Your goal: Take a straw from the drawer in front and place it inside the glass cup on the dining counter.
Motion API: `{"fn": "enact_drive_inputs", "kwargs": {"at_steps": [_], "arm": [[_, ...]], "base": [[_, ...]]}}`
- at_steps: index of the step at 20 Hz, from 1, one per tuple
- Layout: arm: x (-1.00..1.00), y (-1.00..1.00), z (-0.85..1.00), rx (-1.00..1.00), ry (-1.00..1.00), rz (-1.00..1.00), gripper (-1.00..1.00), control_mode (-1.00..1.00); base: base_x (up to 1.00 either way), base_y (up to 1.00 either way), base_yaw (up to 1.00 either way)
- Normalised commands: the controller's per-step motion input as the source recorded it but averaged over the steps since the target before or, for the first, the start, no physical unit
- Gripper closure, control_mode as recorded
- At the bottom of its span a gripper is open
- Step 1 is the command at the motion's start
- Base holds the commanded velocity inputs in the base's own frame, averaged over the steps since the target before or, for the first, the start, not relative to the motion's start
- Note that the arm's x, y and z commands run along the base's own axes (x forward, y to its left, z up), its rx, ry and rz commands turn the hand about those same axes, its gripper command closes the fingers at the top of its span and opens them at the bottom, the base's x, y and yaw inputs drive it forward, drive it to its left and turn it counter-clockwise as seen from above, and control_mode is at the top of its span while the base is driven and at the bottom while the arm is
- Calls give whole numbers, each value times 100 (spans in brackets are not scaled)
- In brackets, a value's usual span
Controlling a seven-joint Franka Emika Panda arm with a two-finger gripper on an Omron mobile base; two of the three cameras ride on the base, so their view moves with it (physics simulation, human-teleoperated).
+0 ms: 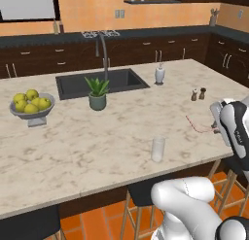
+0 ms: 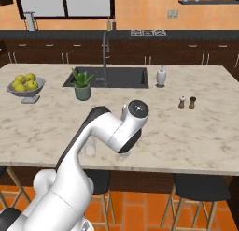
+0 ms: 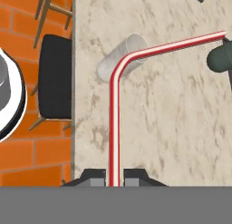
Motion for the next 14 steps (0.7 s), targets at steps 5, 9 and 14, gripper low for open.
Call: {"fn": "enact_drive_inputs", "kwargs": {"at_steps": [5,9,14], "arm": [[7,0,-4,0,2,1,100,-100],[7,8,0,7,0,7,100,-100],[16,41,0,12,0,22,100,-100]], "base": [[19,0,7],[0,0,0],[0,0,0]]}}
